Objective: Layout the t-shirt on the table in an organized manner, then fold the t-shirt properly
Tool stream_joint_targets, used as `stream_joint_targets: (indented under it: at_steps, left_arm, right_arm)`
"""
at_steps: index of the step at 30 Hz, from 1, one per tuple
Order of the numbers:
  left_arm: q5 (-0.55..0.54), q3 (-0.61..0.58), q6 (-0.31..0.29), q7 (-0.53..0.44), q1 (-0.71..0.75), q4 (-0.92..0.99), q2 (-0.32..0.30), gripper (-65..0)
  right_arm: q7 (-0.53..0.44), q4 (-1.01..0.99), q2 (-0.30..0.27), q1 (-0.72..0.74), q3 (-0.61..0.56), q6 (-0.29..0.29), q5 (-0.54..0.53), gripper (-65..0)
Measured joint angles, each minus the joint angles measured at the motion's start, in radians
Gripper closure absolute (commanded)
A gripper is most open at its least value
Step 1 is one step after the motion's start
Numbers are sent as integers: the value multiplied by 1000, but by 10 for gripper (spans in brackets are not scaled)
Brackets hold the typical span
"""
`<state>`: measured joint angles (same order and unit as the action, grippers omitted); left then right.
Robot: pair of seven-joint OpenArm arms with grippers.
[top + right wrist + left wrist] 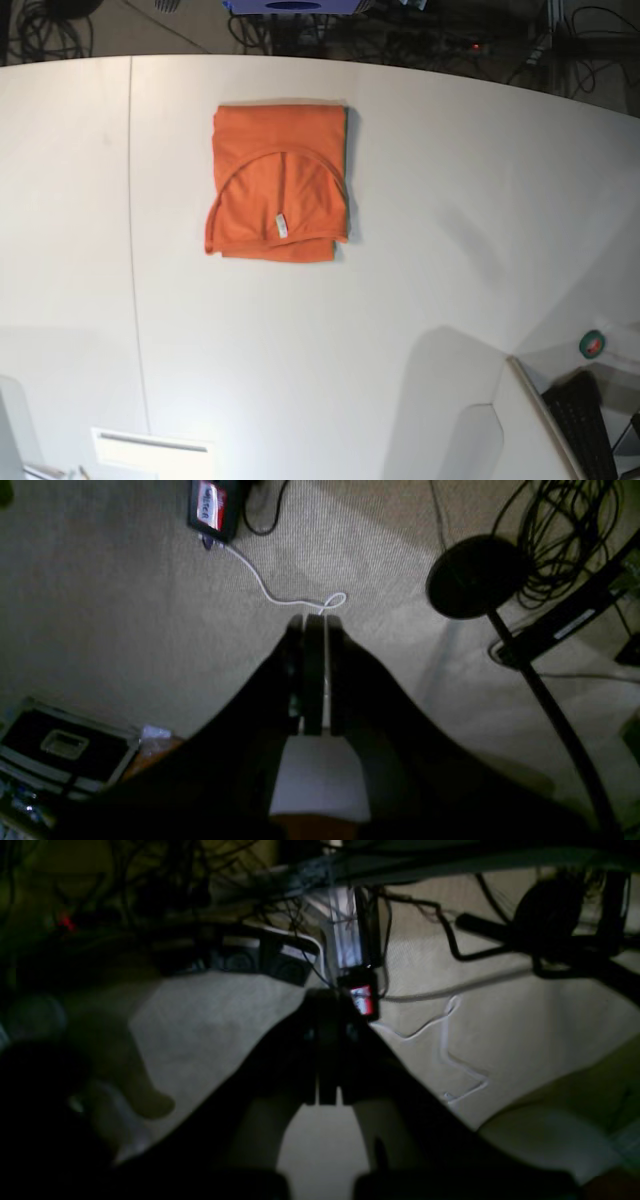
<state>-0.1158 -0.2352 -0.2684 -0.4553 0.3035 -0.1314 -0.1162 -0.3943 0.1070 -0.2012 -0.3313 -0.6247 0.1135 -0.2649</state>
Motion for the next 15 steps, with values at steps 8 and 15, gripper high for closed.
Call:
stream_joint_targets:
  at_steps: [8, 15]
  left_arm:
    - [92, -85, 0, -11, -16, 35, 11, 0]
    - [115, -80, 0, 12, 18, 121, 1, 0]
  right_arm:
    - [-3, 2, 37, -22, -2, 0, 3, 0]
    - [-3, 2, 29, -17, -1, 0, 3, 0]
